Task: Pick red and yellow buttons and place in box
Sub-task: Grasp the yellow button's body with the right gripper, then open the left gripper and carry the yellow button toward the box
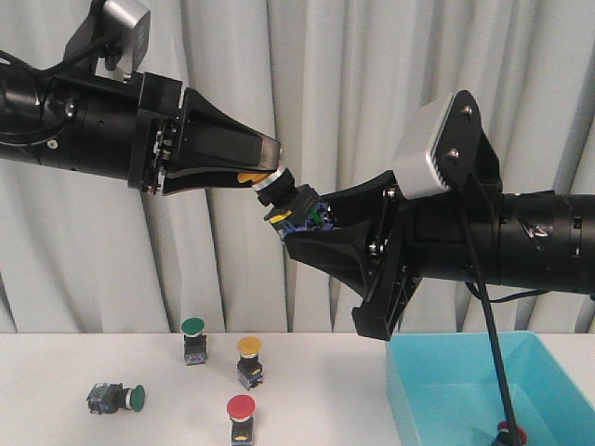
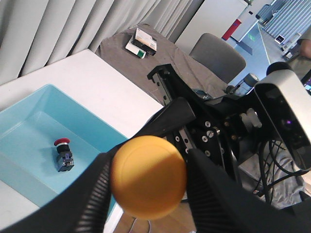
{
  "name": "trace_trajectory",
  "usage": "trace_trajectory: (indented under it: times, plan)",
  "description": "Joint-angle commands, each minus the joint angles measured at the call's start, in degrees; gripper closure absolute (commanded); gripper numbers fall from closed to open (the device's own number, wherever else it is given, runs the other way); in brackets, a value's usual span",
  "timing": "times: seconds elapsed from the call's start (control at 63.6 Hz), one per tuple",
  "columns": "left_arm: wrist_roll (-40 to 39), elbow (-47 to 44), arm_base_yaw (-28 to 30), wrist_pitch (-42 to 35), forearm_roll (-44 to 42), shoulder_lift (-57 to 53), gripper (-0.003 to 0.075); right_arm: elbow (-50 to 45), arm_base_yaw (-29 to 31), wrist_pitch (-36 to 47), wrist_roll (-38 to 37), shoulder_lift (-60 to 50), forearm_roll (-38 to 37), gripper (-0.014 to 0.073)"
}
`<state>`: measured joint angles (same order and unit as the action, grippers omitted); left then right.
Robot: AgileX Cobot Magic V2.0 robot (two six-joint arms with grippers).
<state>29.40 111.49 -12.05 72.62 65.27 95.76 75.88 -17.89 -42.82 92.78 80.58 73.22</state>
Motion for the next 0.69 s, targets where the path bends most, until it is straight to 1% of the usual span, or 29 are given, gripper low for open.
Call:
trace_trajectory:
  times: [0.0,0.094,0.189,0.236,0.33,0.551,0.677]
  plan:
    - [0.0,1.6,-0.2,-1.8,2.8,-2.5,0.0322,1.9,-0.1,0.4,0.0,-1.6,3.2,0.0483]
    - [0.0,1.6,-0.2,-2.1,2.8,-2.5,0.0197,1.9,-0.1,0.7,-0.2,-1.6,3.2,0.0483]
    - [0.0,1.6,-0.2,-2.5,2.8,-2.5,0.0111,1.9,-0.1,0.8,-0.4,-1.6,3.2,0.0483]
    - [0.0,1.6,-0.2,-2.7,2.9,-2.5,0.0089,1.9,-0.1,1.0,-0.4,-1.6,3.2,0.0482]
    - [0.0,1.7,-0.1,-3.4,3.0,-2.7,0.0085,1.9,-0.1,1.7,-0.6,-1.6,3.2,0.048]
    - [0.0,1.7,0.0,-7.4,2.7,-4.8,0.0108,1.9,0.1,4.9,-2.1,-1.6,2.5,0.048]
    - [0.0,1.7,0.0,-7.3,0.1,-6.0,0.0118,1.9,0.1,9.3,-5.5,-1.9,-1.3,0.048]
